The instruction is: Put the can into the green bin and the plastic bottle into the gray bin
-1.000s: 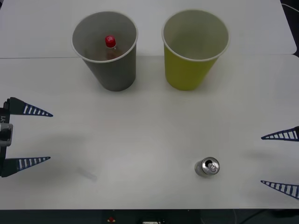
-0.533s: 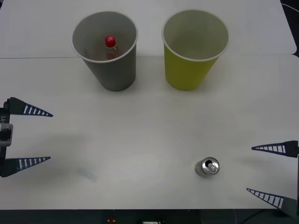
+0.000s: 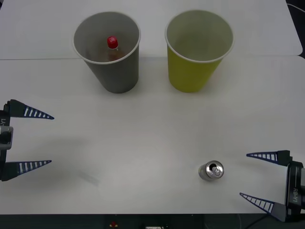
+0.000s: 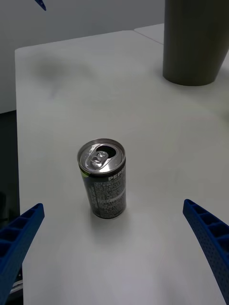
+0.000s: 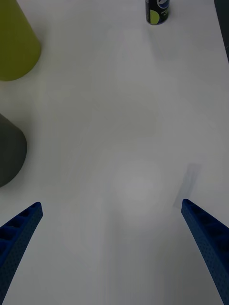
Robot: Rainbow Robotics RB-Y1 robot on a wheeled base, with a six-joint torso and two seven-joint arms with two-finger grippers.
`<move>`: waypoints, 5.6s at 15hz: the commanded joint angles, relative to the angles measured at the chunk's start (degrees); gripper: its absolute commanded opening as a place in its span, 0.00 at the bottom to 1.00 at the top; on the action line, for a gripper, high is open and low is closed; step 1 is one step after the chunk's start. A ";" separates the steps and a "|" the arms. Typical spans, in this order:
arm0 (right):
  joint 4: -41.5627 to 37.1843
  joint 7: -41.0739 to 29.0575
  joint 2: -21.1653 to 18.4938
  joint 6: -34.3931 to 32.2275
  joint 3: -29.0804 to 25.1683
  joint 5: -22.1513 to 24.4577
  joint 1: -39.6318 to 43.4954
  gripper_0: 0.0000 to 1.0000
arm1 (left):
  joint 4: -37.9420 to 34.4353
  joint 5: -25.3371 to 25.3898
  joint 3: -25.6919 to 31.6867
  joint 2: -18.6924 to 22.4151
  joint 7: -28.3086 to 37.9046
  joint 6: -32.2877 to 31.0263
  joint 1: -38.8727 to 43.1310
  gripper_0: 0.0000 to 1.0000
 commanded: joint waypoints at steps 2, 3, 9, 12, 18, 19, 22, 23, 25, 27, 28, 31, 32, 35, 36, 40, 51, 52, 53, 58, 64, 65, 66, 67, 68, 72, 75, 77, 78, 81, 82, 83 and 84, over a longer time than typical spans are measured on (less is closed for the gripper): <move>8.53 5.48 2.57 -3.38 10.08 -6.86 -7.74 1.00 | 0.00 0.00 0.00 0.00 0.00 0.00 0.00 1.00; 10.38 6.62 3.18 -4.09 12.45 -8.53 -9.58 1.00 | 0.00 0.00 0.00 0.00 0.00 0.00 0.00 1.00; 21.01 10.49 8.54 -7.78 23.18 -14.77 -18.99 1.00 | 0.00 0.00 0.00 0.00 0.00 0.00 0.00 1.00; 24.53 11.28 11.62 -8.39 26.87 -16.61 -22.50 1.00 | 0.00 0.00 0.00 0.00 0.00 0.00 0.00 1.00; 29.72 12.42 16.89 -8.39 29.33 -16.79 -26.55 1.00 | 0.00 0.00 0.00 0.00 0.00 0.00 0.00 1.00; 29.72 12.69 17.16 -8.39 29.50 -16.79 -26.72 1.00 | 0.00 0.00 0.00 0.00 0.00 0.00 0.00 1.00; 29.80 12.95 17.16 -8.39 30.03 -16.79 -26.72 0.27 | 0.00 0.00 0.00 0.00 0.00 0.00 0.00 1.00; 29.72 12.95 17.16 -8.39 30.03 -16.79 -26.81 0.00 | 0.00 0.00 0.00 0.00 0.00 0.00 0.00 1.00; 29.63 12.95 17.16 -8.39 30.03 -16.79 -26.81 0.00 | 0.00 0.00 0.00 0.00 0.00 0.00 0.00 1.00; 29.63 12.95 17.16 -8.57 30.03 -16.79 -26.72 0.00 | 0.00 0.00 0.00 0.00 0.00 0.00 0.00 1.00; 29.63 12.95 17.16 -8.75 30.03 -16.79 -26.81 0.00 | 0.00 0.00 0.00 0.00 0.00 0.00 0.00 1.00; 29.63 12.42 17.16 -9.71 30.03 -17.49 -26.64 0.00 | 0.00 0.00 0.00 0.00 0.00 0.00 0.00 1.00; 29.63 12.33 16.89 -9.98 30.03 -17.93 -26.64 0.00 | 0.00 0.00 0.00 0.00 0.00 0.00 0.00 1.00; 29.54 11.28 16.63 -11.03 28.54 -18.28 -26.46 0.00 | 0.00 0.00 0.00 0.00 0.00 0.00 0.00 1.00; 29.19 10.84 16.45 -11.03 27.75 -18.28 -26.20 0.00 | 0.00 0.00 0.00 0.00 0.00 0.00 0.00 1.00; 26.20 2.40 15.49 -10.68 20.80 -11.51 -24.88 0.00 | 0.00 0.00 0.00 0.00 0.00 0.00 0.00 1.00; -13.17 -48.75 12.94 -1.01 -22.00 34.89 -3.70 0.00 | 0.00 0.00 0.00 0.00 0.00 0.00 0.00 1.00; -16.60 -54.73 13.20 -1.01 -24.81 38.58 -2.55 0.00 | 0.00 0.00 0.00 0.00 0.00 0.00 0.00 1.00; -20.21 -61.14 13.73 -1.01 -27.54 42.19 -1.32 0.00 | 0.00 0.00 0.00 0.00 0.00 0.00 0.00 1.00; -31.10 -87.07 16.19 -1.01 -35.97 53.61 -0.18 0.00 | 0.00 0.00 0.00 0.00 0.00 0.00 0.00 1.00; -36.99 -113.79 15.93 -8.04 -47.22 60.56 -2.64 0.00 | 0.00 0.00 0.00 0.00 0.00 0.00 0.00 1.00; -37.17 -116.87 15.57 -9.89 -48.54 60.91 -3.70 0.00 | 0.00 0.00 0.00 0.00 0.00 0.00 0.00 1.00; -37.43 -119.50 15.14 -11.12 -49.42 61.35 -4.66 0.00 | 0.00 0.00 0.00 0.00 0.00 0.00 0.00 1.00; -37.43 -122.14 13.99 -12.35 -49.95 61.96 -6.60 0.00 | 0.00 0.00 0.00 0.00 0.00 0.00 0.00 1.00; -37.43 -123.63 13.03 -12.44 -49.77 62.40 -8.00 0.00 | 0.00 0.00 0.00 0.00 0.00 0.00 0.00 1.00; -34.88 -124.86 7.14 -12.44 -44.32 63.11 -17.06 0.00 | 0.00 0.00 0.00 0.00 0.00 0.00 0.00 1.00; -29.26 -124.95 1.34 -15.07 -37.12 63.11 -29.27 0.00 | 0.00 0.00 0.00 0.00 0.00 0.00 0.00 1.00; -23.72 -124.95 0.37 -19.73 -32.11 63.02 -39.29 0.00 | 0.00 0.00 0.00 0.00 0.00 0.00 0.00 1.00; -21.44 -124.95 0.37 -21.14 -29.82 63.11 -43.07 0.00 | 0.00 0.00 0.00 0.00 0.00 0.00 0.00 1.00; -13.00 -124.86 0.55 -22.28 -19.71 64.51 -55.55 0.00 | 0.00 0.00 0.00 0.00 0.00 0.00 0.00 1.00; -9.40 -124.95 1.25 -22.19 -15.23 65.74 -60.56 0.00 | 0.00 0.00 0.00 0.00 0.00 0.00 0.00 1.00; -6.93 -124.95 2.48 -22.19 -12.33 67.41 -63.90 0.00 | 0.00 0.00 0.00 0.00 0.00 0.00 0.00 1.00; -3.51 -124.86 4.41 -22.19 -9.26 69.70 -68.03 0.00 | 0.00 0.00 0.00 0.00 0.00 0.00 0.00 1.00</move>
